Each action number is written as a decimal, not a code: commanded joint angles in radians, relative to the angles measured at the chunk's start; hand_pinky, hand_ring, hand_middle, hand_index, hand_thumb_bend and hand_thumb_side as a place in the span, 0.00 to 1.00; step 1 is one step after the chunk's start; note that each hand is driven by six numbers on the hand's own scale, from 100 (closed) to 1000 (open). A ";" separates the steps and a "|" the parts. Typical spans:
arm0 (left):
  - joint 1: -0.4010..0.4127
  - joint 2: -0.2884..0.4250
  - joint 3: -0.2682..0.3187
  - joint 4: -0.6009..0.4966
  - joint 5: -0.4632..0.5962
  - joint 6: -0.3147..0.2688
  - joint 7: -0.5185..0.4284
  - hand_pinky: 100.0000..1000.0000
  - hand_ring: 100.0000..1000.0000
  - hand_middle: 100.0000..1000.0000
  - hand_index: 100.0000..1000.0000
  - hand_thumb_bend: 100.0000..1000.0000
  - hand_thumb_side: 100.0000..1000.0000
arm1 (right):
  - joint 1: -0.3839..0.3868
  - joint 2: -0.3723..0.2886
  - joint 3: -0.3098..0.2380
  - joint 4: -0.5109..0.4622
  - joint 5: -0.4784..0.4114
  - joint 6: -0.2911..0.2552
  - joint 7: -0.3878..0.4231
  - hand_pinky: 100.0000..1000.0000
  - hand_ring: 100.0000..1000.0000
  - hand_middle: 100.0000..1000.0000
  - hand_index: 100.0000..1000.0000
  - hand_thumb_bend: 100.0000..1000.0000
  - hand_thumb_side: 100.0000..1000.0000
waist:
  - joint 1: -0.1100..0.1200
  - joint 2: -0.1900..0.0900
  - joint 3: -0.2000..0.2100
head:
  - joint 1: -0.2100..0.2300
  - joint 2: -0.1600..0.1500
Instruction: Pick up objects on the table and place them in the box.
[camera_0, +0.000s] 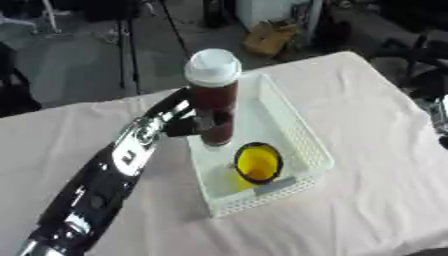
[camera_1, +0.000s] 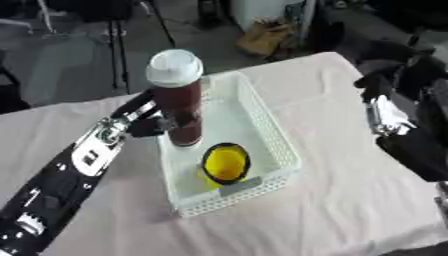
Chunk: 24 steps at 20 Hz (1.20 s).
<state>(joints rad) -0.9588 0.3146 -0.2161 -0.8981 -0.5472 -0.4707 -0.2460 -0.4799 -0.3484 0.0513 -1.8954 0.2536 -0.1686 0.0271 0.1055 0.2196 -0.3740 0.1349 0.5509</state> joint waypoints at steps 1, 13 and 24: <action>-0.018 0.046 0.008 -0.002 -0.050 0.013 -0.051 0.85 0.93 0.91 0.93 1.00 0.88 | -0.012 -0.014 -0.003 -0.021 -0.007 -0.002 0.000 0.53 0.60 0.75 0.89 0.00 0.49 | -0.010 -0.018 0.003 | -0.004 -0.008; -0.032 0.107 0.031 -0.115 -0.251 0.158 -0.240 1.00 0.95 0.92 0.94 1.00 0.82 | -0.010 -0.015 -0.003 -0.021 -0.007 -0.002 0.001 0.53 0.60 0.75 0.89 0.00 0.49 | -0.011 -0.021 0.001 | -0.006 -0.009; -0.002 0.209 0.031 -0.149 -0.440 0.060 -0.427 1.00 0.89 0.86 0.91 1.00 0.80 | 0.015 -0.023 -0.015 -0.015 -0.002 0.002 -0.008 0.53 0.60 0.75 0.89 0.00 0.49 | -0.024 -0.046 0.045 | -0.043 0.012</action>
<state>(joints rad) -0.9463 0.4687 -0.2026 -1.0159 -0.9654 -0.3963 -0.6522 -0.4561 -0.3490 0.0492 -1.8974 0.2536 -0.1664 0.0244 0.0918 0.1908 -0.3249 0.1020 0.5547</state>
